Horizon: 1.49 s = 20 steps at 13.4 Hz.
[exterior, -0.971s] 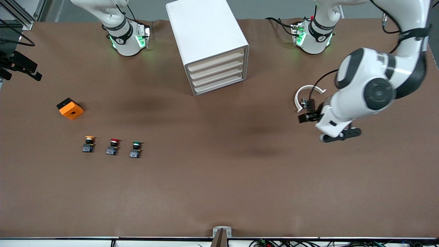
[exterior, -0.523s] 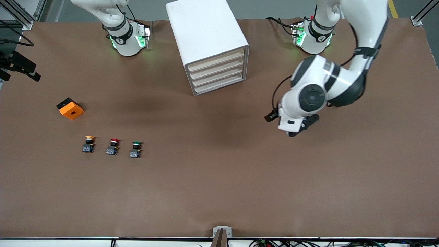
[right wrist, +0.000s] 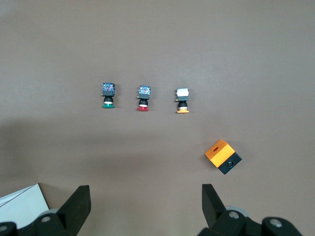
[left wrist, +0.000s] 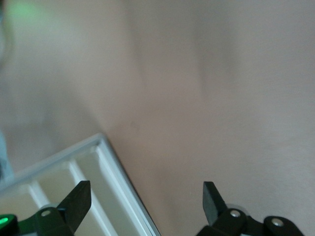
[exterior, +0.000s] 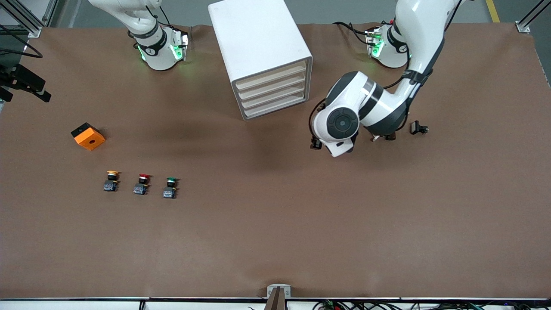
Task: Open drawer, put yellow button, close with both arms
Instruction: 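Move the left gripper toward the top drawer of the white cabinet, then grasp the top drawer's front edge with the left gripper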
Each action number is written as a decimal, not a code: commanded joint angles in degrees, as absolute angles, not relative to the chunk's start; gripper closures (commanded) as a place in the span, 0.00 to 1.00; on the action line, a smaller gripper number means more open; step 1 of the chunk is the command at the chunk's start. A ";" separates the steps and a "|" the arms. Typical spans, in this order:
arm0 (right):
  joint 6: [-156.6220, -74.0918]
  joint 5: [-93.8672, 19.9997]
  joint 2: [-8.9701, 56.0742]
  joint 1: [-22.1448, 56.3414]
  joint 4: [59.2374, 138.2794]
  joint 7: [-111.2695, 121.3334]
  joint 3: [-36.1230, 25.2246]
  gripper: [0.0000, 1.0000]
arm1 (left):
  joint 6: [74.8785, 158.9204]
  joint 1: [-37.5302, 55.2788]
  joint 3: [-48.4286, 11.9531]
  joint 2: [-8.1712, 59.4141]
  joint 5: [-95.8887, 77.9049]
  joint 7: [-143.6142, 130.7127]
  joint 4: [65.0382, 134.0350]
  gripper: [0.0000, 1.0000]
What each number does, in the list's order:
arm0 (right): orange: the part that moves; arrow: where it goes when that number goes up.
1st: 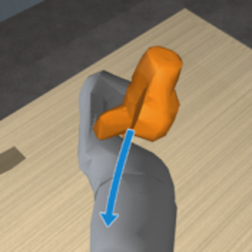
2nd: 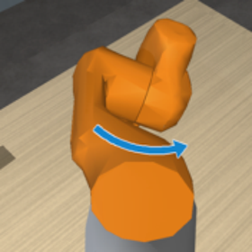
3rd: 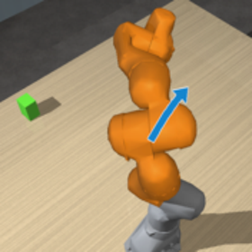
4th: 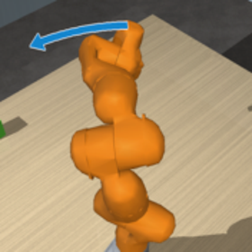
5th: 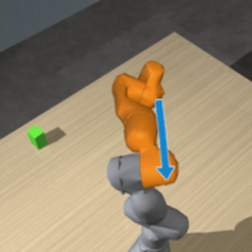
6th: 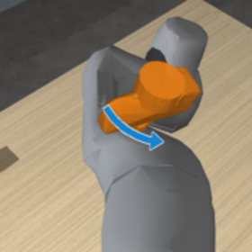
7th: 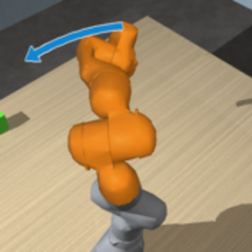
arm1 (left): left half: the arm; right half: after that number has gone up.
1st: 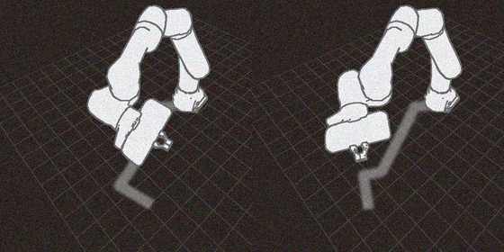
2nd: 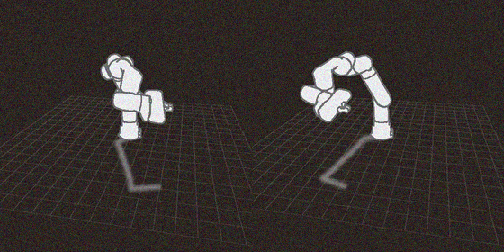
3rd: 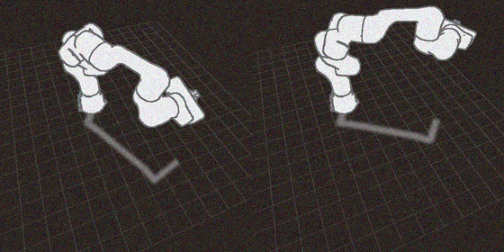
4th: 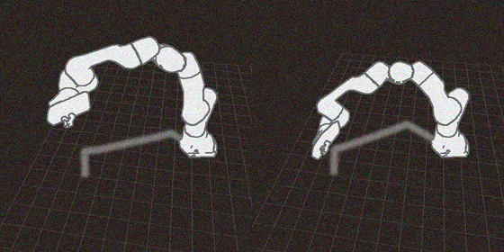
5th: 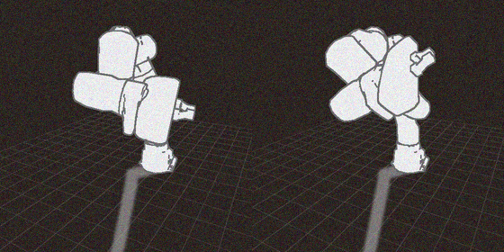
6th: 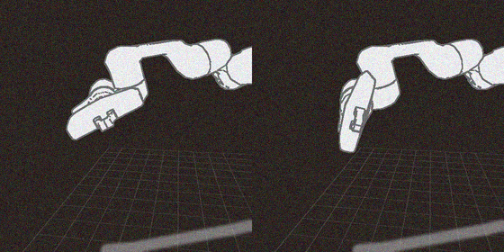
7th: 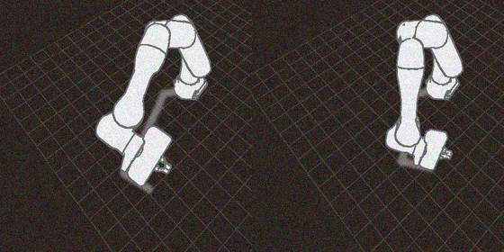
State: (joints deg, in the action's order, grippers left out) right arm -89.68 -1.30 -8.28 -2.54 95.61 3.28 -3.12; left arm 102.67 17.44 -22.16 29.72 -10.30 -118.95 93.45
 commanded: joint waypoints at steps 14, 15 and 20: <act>-90.09 -1.14 -9.40 -3.25 96.50 4.13 -2.64 0.00 | 91.85 17.31 -22.06 39.28 -46.74 -136.93 91.05 0.00; -90.09 -1.14 -9.40 -3.25 96.50 4.13 -2.64 0.00 | 91.85 17.58 -22.06 39.72 -47.37 -137.54 91.05 0.00; -90.09 -1.14 -9.32 -3.43 96.50 4.22 -2.72 0.00 | 91.41 20.12 -22.06 40.78 -47.55 -138.78 91.06 0.06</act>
